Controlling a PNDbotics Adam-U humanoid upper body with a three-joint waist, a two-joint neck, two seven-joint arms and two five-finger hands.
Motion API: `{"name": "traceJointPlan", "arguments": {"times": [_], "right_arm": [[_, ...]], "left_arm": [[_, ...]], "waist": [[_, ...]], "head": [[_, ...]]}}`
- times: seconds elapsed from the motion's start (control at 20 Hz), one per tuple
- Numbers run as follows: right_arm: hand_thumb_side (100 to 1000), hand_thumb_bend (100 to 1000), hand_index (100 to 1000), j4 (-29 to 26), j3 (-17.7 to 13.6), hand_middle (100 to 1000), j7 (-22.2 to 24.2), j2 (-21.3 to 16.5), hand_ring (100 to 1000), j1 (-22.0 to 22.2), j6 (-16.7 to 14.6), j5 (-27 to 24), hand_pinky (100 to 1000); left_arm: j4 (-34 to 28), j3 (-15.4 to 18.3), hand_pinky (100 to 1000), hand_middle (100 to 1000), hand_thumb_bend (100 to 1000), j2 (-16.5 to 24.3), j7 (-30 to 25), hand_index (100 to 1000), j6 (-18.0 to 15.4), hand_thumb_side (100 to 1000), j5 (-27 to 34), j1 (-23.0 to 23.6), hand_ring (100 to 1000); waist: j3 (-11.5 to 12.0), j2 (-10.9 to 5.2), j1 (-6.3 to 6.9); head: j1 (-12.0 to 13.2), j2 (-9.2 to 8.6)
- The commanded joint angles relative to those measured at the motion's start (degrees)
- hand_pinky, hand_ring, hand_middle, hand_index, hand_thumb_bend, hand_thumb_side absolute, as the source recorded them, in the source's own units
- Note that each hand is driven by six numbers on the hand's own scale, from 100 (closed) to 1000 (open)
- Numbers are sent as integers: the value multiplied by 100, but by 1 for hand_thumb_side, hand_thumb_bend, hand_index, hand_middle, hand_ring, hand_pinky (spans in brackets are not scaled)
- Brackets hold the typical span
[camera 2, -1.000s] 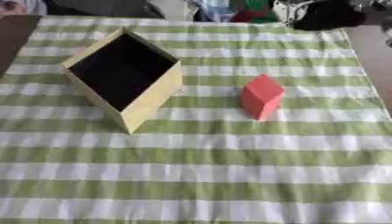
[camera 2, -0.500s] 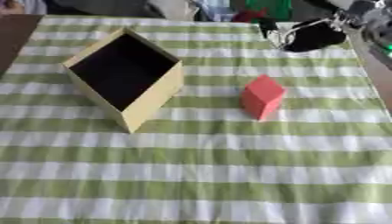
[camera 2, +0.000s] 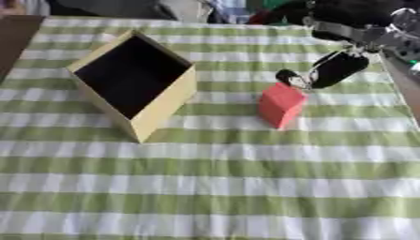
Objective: Pick up objects on the table and place them in the box.
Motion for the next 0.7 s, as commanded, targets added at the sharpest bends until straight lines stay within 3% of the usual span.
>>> {"name": "traceJointPlan", "arguments": {"times": [0.05, 0.2, 0.45, 0.7], "right_arm": [[424, 396, 1000, 144, -69, 966, 282, -157, 1000, -91, -198, 273, 1000], [417, 439, 1000, 260, -74, 971, 537, -133, 1000, -105, -327, 525, 1000], [438, 609, 1000, 382, -116, 976, 981, -121, 1000, -164, -457, 957, 1000], [393, 601, 1000, 420, -192, 965, 1454, -43, 1000, -218, -532, 1342, 1000]], "left_arm": [[-99, -7, 1000, 486, 122, 148, -28, 722, -11, 107, 29, -25, 477], [-99, -8, 1000, 486, 122, 148, -30, 722, -13, 106, 30, -24, 477], [-99, -15, 1000, 486, 120, 147, -40, 722, -17, 104, 34, -27, 478], [-99, -17, 1000, 486, 120, 145, -51, 722, -18, 100, 33, -31, 478]], "waist": [[5, -97, 0], [12, -95, 8], [9, -89, 15], [13, -80, 26]], "head": [[11, -24], [15, -28], [19, -27], [20, -36]]}}
